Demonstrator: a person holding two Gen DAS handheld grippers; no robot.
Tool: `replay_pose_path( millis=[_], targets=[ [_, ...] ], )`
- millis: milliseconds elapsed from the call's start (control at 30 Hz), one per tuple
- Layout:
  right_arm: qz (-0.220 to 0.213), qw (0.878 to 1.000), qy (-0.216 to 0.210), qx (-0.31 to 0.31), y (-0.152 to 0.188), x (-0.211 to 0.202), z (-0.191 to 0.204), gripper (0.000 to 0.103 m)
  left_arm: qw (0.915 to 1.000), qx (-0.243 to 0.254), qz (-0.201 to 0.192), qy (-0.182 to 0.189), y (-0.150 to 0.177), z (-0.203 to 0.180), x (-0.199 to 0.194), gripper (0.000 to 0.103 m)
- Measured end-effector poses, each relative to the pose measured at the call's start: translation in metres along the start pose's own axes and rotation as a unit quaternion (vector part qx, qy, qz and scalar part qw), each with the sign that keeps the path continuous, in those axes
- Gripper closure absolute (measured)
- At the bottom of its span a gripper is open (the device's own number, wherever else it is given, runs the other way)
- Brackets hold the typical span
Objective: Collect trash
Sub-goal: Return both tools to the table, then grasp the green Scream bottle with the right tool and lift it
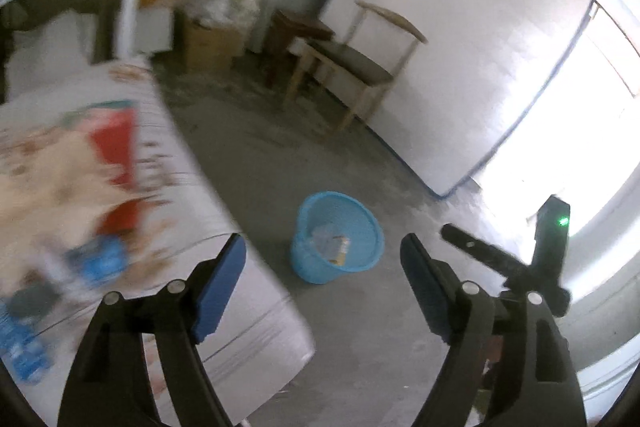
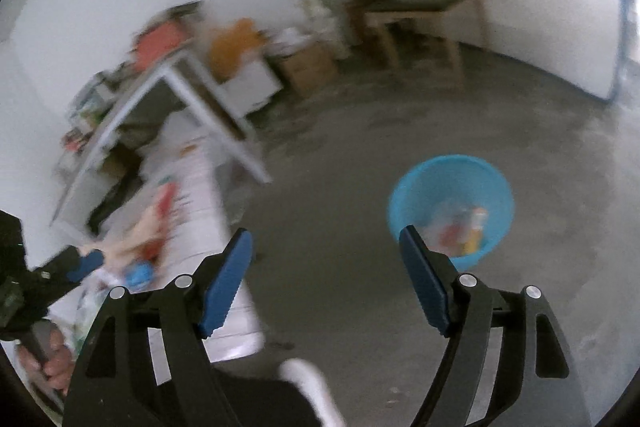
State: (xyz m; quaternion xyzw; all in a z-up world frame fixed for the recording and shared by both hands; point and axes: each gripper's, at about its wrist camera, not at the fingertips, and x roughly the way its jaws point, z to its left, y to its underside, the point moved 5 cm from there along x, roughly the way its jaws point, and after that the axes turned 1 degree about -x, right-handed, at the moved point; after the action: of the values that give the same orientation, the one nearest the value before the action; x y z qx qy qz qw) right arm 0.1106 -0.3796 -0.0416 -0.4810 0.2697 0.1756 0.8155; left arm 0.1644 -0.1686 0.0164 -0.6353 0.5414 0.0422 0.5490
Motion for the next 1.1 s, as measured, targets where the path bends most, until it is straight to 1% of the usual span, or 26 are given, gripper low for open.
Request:
replay_pose_path(
  millis=[133, 167, 200, 267, 300, 367, 467, 533, 567, 600, 633, 667, 700, 733, 767, 800, 833, 900, 933, 967, 1000, 1100],
  targets=[
    [0.009, 0.996, -0.074, -0.044, 0.008, 0.002, 0.069, 0.03, 0.9983, -0.019, -0.042, -0.037, 0.016, 0.042, -0.059, 0.025],
    [0.012, 0.994, -0.089, -0.056, 0.011, 0.003, 0.084, 0.03, 0.9972, -0.023, -0.052, -0.048, 0.021, 0.053, -0.072, 0.025],
    [0.017, 0.992, -0.105, -0.07, 0.014, 0.004, 0.103, 0.03, 0.9951, -0.034, -0.064, -0.068, 0.028, 0.069, -0.091, 0.025],
    [0.029, 0.986, -0.132, -0.097, 0.025, 0.005, 0.137, 0.03, 0.9924, -0.05, -0.079, -0.08, 0.037, 0.088, -0.113, 0.025],
    [0.037, 0.983, -0.145, -0.111, 0.031, 0.007, 0.156, 0.03, 0.99, -0.067, -0.088, -0.087, 0.045, 0.102, -0.129, 0.025],
    [0.056, 0.975, -0.169, -0.129, 0.043, 0.011, 0.186, 0.03, 0.9861, -0.09, -0.105, -0.092, 0.055, 0.12, -0.149, 0.025],
    [0.098, 0.961, -0.208, -0.152, 0.067, 0.022, 0.237, 0.03, 0.9756, -0.124, -0.142, -0.112, 0.074, 0.151, -0.191, 0.025],
    [0.123, 0.95, -0.232, -0.17, 0.083, 0.027, 0.269, 0.03, 0.9658, -0.146, -0.17, -0.13, 0.087, 0.174, -0.223, 0.025],
    [0.142, 0.942, -0.246, -0.18, 0.094, 0.035, 0.291, 0.03, 0.9612, -0.155, -0.18, -0.141, 0.094, 0.185, -0.236, 0.025],
    [0.159, 0.936, -0.256, -0.184, 0.104, 0.043, 0.309, 0.029, 0.9545, -0.166, -0.189, -0.16, 0.102, 0.2, -0.249, 0.025],
    [0.17, 0.932, -0.26, -0.185, 0.112, 0.048, 0.322, 0.028, 0.9477, -0.177, -0.194, -0.181, 0.111, 0.215, -0.26, 0.025],
    [0.189, 0.926, -0.269, -0.188, 0.125, 0.056, 0.342, 0.027, 0.9427, -0.188, -0.195, -0.195, 0.117, 0.225, -0.267, 0.025],
    [0.205, 0.92, -0.276, -0.191, 0.137, 0.063, 0.36, 0.025, 0.9352, -0.208, -0.196, -0.21, 0.129, 0.24, -0.276, 0.025],
    [0.223, 0.913, -0.28, -0.195, 0.149, 0.073, 0.379, 0.024, 0.9292, -0.226, -0.195, -0.218, 0.136, 0.252, -0.281, 0.025],
    [0.236, 0.909, -0.279, -0.199, 0.16, 0.082, 0.394, 0.024, 0.9232, -0.243, -0.194, -0.226, 0.145, 0.264, -0.285, 0.025],
    [0.249, 0.906, -0.277, -0.202, 0.169, 0.09, 0.407, 0.023, 0.9151, -0.264, -0.193, -0.236, 0.155, 0.279, -0.291, 0.025],
    [0.259, 0.903, -0.275, -0.204, 0.177, 0.097, 0.417, 0.022, 0.9095, -0.278, -0.192, -0.242, 0.165, 0.289, -0.295, 0.025],
    [0.28, 0.904, -0.253, -0.199, 0.196, 0.119, 0.437, 0.021, 0.9005, -0.302, -0.187, -0.251, 0.18, 0.305, -0.299, 0.025],
    [0.287, 0.904, -0.246, -0.198, 0.203, 0.127, 0.443, 0.021, 0.898, -0.31, -0.186, -0.252, 0.186, 0.311, -0.301, 0.025],
    [0.299, 0.905, -0.23, -0.197, 0.212, 0.138, 0.449, 0.021, 0.8955, -0.318, -0.184, -0.251, 0.193, 0.317, -0.302, 0.025],
    [0.306, 0.905, -0.223, -0.194, 0.217, 0.143, 0.453, 0.021, 0.8945, -0.322, -0.184, -0.251, 0.197, 0.321, -0.303, 0.025],
    [0.321, 0.899, -0.213, -0.207, 0.233, 0.159, 0.466, 0.021, 0.8919, -0.334, -0.18, -0.246, 0.21, 0.331, -0.303, 0.025]
  ],
)
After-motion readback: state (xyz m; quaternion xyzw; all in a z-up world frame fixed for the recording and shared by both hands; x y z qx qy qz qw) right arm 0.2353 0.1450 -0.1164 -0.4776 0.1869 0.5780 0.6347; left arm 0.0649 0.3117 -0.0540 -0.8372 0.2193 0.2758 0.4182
